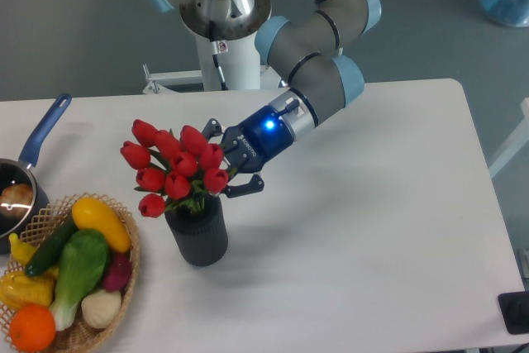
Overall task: Insert the flowers into the vase
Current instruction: 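Push the tulips deeper into the vase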
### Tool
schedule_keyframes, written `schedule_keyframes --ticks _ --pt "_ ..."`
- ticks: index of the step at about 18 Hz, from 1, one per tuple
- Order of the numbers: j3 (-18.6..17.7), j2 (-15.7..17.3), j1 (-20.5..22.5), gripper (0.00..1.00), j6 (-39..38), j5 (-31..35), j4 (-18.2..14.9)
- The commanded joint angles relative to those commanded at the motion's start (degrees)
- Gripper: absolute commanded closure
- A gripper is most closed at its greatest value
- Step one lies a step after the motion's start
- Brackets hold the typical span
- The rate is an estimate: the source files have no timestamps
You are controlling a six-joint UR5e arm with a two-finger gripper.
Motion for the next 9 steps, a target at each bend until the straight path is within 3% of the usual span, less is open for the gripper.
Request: schedule_keyframes --ticks 9 --pt "0.1 -0.9 0.0 0.43 0.0 1.8 0.0"
